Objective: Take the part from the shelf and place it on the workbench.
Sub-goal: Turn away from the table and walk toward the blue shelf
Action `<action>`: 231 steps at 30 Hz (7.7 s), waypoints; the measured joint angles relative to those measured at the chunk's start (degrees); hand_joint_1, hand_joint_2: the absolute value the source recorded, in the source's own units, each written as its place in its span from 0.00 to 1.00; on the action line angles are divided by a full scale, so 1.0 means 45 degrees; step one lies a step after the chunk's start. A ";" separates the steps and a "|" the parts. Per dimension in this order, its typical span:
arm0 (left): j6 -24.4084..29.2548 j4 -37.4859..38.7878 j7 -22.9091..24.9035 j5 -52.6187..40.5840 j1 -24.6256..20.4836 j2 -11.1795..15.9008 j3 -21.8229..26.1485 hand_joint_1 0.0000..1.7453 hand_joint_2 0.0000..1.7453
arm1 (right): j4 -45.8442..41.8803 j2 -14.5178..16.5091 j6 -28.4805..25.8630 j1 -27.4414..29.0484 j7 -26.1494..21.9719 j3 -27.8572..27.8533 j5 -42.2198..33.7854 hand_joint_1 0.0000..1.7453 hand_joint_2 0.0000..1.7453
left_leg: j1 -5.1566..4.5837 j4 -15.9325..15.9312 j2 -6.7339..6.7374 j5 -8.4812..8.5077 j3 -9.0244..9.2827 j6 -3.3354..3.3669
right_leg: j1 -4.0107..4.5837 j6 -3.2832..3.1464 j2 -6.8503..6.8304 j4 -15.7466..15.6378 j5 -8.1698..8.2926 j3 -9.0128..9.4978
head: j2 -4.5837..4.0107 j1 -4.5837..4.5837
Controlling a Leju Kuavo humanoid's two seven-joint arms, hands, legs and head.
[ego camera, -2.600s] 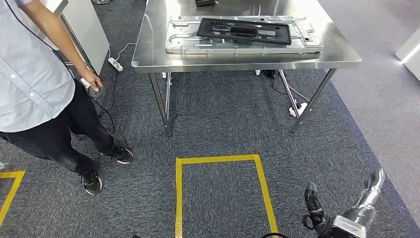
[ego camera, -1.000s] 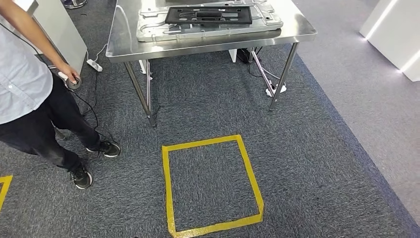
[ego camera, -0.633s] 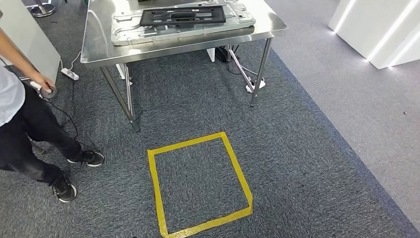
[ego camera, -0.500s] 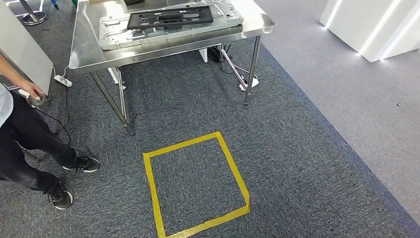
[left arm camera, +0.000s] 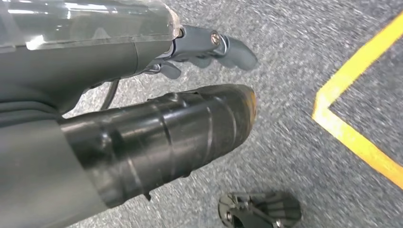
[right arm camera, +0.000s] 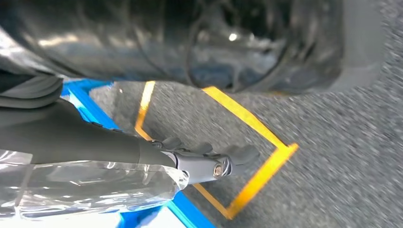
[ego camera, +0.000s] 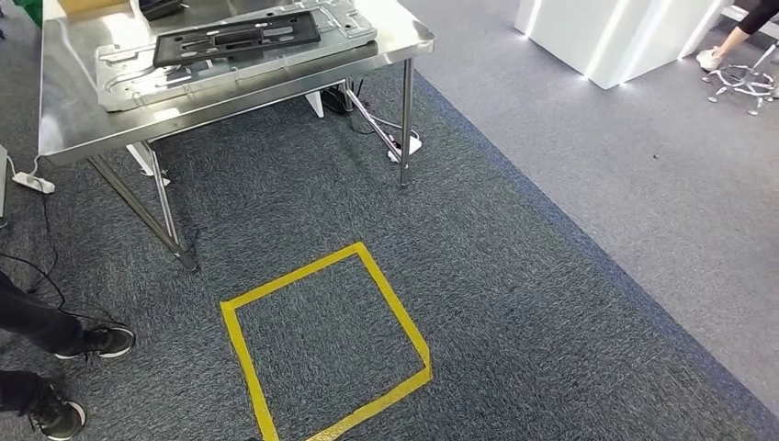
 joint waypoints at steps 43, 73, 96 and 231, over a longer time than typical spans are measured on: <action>0.0138 -0.0002 -0.0041 0.0245 0.0026 -0.0008 0.0289 0.00 0.00 | 0.0148 0.0130 0.0350 -0.0060 0.0318 0.0064 0.0560 0.00 0.00 | 0.0020 -0.0098 0.1833 0.0247 -0.0151 -0.0063 | -0.0224 0.0399 -0.2282 -0.0032 -0.0435 0.0512 | 0.0000 0.0058; 0.0148 0.0002 0.0080 0.0280 0.0023 -0.0034 0.0506 0.00 0.00 | 0.0244 0.0238 0.1222 -0.0040 0.0738 0.0454 0.1160 0.00 0.00 | 0.0043 -0.0073 0.1755 0.0400 -0.0277 0.0093 | -0.0166 0.0446 -0.2067 0.0465 -0.0583 0.0280 | 0.0000 0.0081; 0.0161 -0.0002 0.0086 0.0248 -0.0013 -0.0018 0.0531 0.00 0.00 | 0.0325 0.0392 0.1488 -0.0052 0.0222 0.0744 0.1514 0.00 0.00 | 0.0132 -0.0071 0.0639 0.0636 -0.0411 0.0258 | -0.0100 0.0340 -0.1101 0.1330 -0.1159 -0.0332 | 0.0000 0.0101; -0.0249 0.0002 -0.0069 0.0090 -0.0077 -0.0042 0.0536 0.00 0.00 | 0.0435 0.0486 0.1923 0.0005 0.2100 0.1330 0.3153 0.00 0.00 | 0.0126 0.0003 0.1733 0.0294 -0.0086 -0.0466 | 0.0002 -0.0120 -0.1773 -0.0073 -0.0217 0.0405 | 0.0000 0.0182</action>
